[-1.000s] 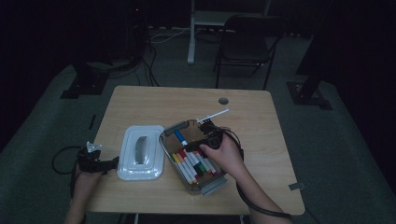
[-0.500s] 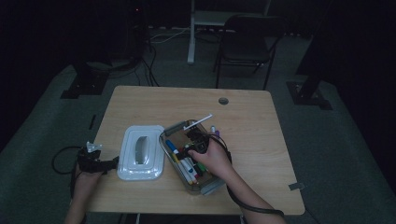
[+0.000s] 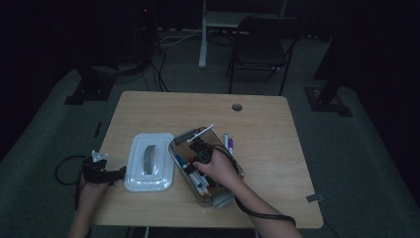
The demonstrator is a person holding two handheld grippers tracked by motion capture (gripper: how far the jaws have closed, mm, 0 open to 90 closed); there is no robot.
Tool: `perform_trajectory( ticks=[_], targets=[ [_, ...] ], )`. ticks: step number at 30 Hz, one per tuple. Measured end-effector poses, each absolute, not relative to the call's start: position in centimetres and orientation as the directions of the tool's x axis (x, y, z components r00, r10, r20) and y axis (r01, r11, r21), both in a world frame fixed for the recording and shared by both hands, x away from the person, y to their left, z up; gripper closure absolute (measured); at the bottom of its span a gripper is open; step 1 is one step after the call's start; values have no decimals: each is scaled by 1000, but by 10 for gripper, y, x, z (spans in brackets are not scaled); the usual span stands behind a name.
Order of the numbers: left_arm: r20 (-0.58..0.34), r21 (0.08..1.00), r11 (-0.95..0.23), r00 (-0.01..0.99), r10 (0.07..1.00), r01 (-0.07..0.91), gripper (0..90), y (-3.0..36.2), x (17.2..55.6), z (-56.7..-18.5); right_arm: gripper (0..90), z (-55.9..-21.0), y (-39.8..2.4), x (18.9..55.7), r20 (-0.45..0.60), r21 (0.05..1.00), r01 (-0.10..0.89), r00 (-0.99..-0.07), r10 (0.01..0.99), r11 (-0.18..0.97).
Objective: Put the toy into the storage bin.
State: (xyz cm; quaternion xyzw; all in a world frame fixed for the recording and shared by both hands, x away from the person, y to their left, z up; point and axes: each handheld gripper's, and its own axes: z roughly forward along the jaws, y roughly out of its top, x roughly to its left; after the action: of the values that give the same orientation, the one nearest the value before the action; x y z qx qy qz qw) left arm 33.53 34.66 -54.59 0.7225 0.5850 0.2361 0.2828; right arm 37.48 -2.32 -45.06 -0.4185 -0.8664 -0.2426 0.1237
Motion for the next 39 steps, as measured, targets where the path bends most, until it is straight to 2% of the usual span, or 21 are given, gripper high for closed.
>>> perform_trajectory(
  ticks=[11, 17, 23, 31, 39],
  targets=[
    [10, 685, -155, 204, 979, 712, 4, 347, 335, -546, 766, -472, -13, 377, 355, 231, 781, -622, 698, 580],
    [10, 685, -156, 204, 979, 712, 4, 347, 335, -546, 711, -473, -14, 377, 349, 225, 767, -639, 685, 601],
    [10, 685, -156, 204, 979, 712, 5, 347, 335, -546, 655, -463, -26, 377, 348, 290, 759, -651, 674, 584],
    [11, 686, -155, 204, 979, 711, 5, 347, 335, -546, 603, -418, -62, 376, 391, 425, 758, -647, 655, 495],
    [11, 686, -156, 204, 979, 711, 4, 347, 335, -546, 571, -383, -108, 384, 379, 524, 758, -616, 690, 388]
  ],
)
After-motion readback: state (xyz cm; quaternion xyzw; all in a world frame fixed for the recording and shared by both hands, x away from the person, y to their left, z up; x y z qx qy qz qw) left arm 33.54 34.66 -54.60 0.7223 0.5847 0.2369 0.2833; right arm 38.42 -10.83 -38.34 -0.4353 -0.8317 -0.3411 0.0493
